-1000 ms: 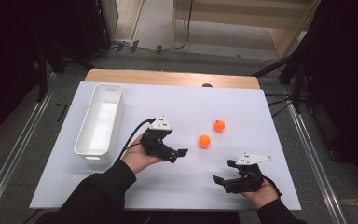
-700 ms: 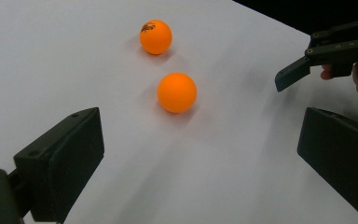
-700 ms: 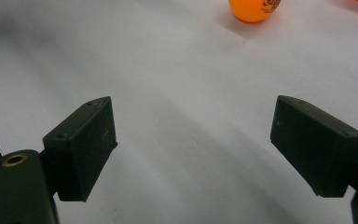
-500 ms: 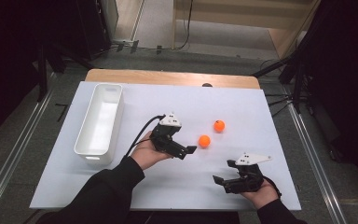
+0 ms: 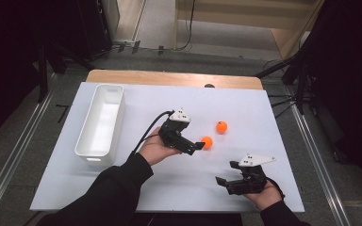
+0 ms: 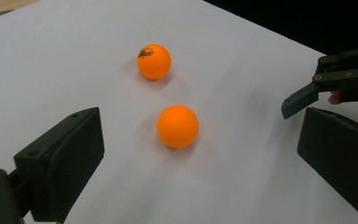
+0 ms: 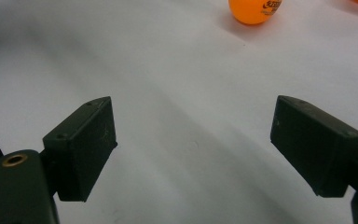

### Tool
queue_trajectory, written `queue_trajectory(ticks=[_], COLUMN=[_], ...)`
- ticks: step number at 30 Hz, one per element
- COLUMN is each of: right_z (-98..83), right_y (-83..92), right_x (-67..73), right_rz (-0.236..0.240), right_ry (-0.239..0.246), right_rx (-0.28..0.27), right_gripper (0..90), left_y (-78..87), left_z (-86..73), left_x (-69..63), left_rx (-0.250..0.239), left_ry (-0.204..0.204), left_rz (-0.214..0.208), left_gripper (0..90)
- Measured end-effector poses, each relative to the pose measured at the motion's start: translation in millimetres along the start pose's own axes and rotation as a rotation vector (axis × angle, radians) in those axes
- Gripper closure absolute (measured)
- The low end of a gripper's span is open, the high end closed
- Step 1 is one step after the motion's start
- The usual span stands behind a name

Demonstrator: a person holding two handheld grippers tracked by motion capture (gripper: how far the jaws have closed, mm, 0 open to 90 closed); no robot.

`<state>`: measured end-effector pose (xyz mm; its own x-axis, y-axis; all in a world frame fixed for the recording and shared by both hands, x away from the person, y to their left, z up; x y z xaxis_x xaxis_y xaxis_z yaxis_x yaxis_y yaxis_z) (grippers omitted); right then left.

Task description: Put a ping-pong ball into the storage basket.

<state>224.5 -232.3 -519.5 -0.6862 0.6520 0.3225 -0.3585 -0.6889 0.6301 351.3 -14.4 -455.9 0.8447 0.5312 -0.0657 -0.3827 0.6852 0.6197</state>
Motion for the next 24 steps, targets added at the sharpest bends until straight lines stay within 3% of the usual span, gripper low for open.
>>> queue_trajectory(ticks=[14,18,24], right_z=[1.7,1.2,-0.5], right_y=[-4.4,-2.4,0.0], right_x=[-0.8,-1.8,-3.5], right_rz=[0.004,0.000,-0.006], right_ry=[0.003,-0.006,-0.002], right_rx=[0.007,-0.010,-0.013], right_gripper=[12.7,12.7,12.8], left_y=[-9.4,-14.3,-24.3], left_z=[8.9,10.7,15.3], left_x=[2.7,1.7,-0.1], left_rx=[-0.004,-0.009,-0.011], left_ry=[0.010,-0.006,-0.006], left_rz=[0.004,0.025,0.025], left_gripper=[1.0,1.0,1.1])
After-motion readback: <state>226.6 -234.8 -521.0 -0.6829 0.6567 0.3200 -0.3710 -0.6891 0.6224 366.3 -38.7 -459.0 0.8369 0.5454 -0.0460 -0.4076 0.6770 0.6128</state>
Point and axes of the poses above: each handheld gripper's, and its own axes: y roughly backward along the jaws, z roughly out of its top, x roughly to its left, the point moved 3 cm from there along -y, roughly forward along the jaws, and after that the axes turned 10 degrees about z, right-handed, at the moved point
